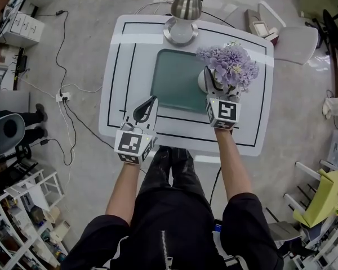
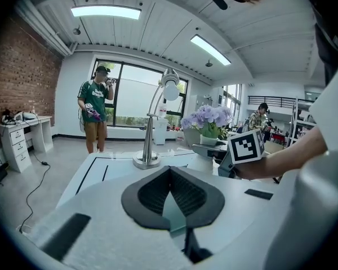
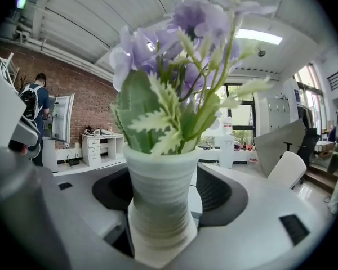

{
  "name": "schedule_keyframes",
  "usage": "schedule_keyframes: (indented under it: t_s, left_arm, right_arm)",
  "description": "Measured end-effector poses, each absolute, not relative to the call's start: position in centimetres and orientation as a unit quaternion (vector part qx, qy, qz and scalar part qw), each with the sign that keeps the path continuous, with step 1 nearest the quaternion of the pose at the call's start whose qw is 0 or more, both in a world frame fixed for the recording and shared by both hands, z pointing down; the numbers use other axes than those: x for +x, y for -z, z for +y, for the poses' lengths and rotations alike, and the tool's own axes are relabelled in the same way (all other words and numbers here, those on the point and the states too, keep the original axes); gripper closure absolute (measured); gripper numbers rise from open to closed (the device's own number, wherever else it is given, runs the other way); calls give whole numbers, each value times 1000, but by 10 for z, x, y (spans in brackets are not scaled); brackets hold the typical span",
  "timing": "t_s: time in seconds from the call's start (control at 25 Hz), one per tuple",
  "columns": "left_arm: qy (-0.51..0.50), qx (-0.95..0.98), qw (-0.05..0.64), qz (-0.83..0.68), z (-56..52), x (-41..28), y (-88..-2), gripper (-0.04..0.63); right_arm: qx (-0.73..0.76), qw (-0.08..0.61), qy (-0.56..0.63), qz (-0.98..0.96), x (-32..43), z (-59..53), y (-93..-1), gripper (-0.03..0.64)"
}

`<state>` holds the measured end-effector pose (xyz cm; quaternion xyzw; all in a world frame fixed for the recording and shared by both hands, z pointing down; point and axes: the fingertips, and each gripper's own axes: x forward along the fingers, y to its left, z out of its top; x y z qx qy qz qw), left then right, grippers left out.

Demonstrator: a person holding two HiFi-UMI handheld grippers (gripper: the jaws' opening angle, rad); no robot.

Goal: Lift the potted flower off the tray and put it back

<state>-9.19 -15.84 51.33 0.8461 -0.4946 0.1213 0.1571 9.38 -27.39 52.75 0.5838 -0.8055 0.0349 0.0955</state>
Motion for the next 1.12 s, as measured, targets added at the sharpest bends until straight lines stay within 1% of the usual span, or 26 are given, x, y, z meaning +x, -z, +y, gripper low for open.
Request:
schedule_keyframes:
  t_s: [0.64, 0.92, 1.0, 1.12]
  left_arm:
    - [-106, 870, 142, -460, -134, -62, -493, 591]
    - [-100, 884, 138, -436, -121, -43, -487, 591]
    - [-95, 890, 131, -426, -121, -35, -483, 591]
    - [-91, 898, 129, -410, -117, -20, -477, 591]
  right_arm:
    - [590, 85, -64, -801, 96, -209, -517, 325]
    - [586, 81, -70, -803, 103, -169, -487, 328]
    - [584, 79, -70, -805, 105, -157, -476, 347]
    - [580, 74, -72, -808, 113, -138, -459, 426]
